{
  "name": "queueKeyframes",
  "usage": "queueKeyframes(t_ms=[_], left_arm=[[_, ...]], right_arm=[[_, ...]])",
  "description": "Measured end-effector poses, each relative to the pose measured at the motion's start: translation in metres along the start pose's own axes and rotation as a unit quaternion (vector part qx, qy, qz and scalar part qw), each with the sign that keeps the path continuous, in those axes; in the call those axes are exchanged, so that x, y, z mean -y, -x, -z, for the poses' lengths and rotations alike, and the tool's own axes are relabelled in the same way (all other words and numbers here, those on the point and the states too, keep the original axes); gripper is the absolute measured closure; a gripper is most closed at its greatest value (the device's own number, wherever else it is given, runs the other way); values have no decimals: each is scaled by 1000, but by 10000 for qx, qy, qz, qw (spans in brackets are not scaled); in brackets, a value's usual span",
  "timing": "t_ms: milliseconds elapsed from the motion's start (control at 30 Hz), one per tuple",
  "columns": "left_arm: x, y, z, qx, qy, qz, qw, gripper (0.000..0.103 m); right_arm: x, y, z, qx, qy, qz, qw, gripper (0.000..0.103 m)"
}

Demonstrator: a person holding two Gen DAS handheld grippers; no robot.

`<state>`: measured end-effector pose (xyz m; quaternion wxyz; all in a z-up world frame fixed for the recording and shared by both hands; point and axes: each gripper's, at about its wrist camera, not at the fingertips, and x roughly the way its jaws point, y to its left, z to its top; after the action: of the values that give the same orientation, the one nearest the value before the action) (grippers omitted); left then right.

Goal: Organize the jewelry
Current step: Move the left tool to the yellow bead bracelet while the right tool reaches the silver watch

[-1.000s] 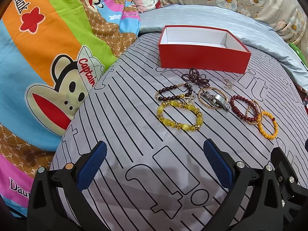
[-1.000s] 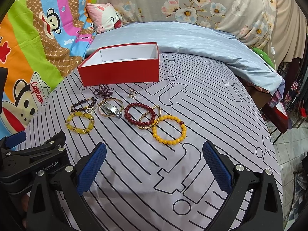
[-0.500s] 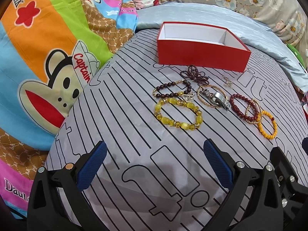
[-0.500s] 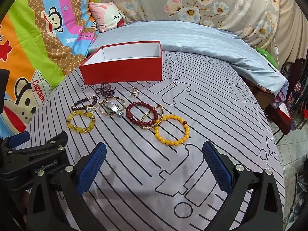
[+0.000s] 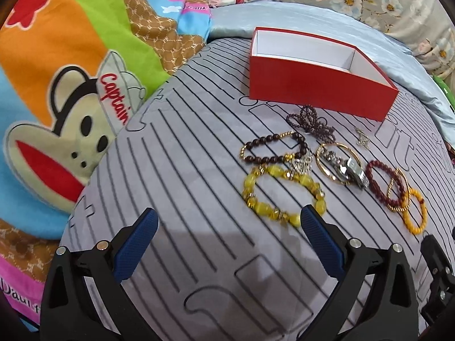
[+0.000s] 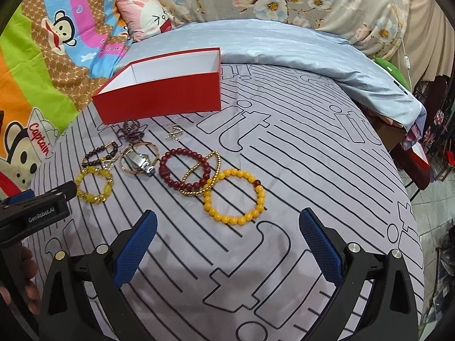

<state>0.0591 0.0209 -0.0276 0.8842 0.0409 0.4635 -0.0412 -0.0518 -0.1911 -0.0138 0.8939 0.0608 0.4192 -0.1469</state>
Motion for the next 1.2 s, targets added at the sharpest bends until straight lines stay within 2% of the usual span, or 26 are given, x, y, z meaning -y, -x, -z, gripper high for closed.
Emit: queueKeyframes(t_ms=[67,267,367,433,500,533,567,600,667,833,1000,1200], left_arm=[[2,-8,-3,-28,-26,-3,10000,11],[4,-33,-6,-302,-2,182,9994,32],[4,-33,-8,-228,10,218,9995,41],[5,-33,-10,-203,-29,277,9994,53],[7,-32,-14,-196,-80,416,9989,73],[8,-32,-14,-197,-100,479,9986,77],[10,-32,-15,-217,-133,591,9979,88],[11,-30,-13,-229,-138,642,9976,94],[10,-29,-14,-268,-109,859,9959,94],[12,-14,-13,-170,-98,993,9949,94],[8,3,-12,-62,-77,1088,9940,94],[3,6,-10,-65,-20,1073,9942,94]], right_arm=[[2,-4,-2,-30,-12,7,10000,7],[11,-17,-6,-139,-74,66,9999,7],[16,-24,-7,-190,-140,66,9997,7],[18,-26,-9,-205,-169,67,9996,8],[18,-28,-10,-208,-172,46,9996,12],[18,-29,-10,-231,-171,24,9996,13],[17,-30,-11,-248,-171,-1,9995,15],[17,-30,-11,-256,-168,-37,9995,17],[14,-31,-12,-263,-147,-100,9995,20],[6,-31,-14,-245,-85,-273,9993,28],[-7,-33,-22,-257,10,-555,9981,43],[-34,-35,-30,-233,298,-864,9955,48]])
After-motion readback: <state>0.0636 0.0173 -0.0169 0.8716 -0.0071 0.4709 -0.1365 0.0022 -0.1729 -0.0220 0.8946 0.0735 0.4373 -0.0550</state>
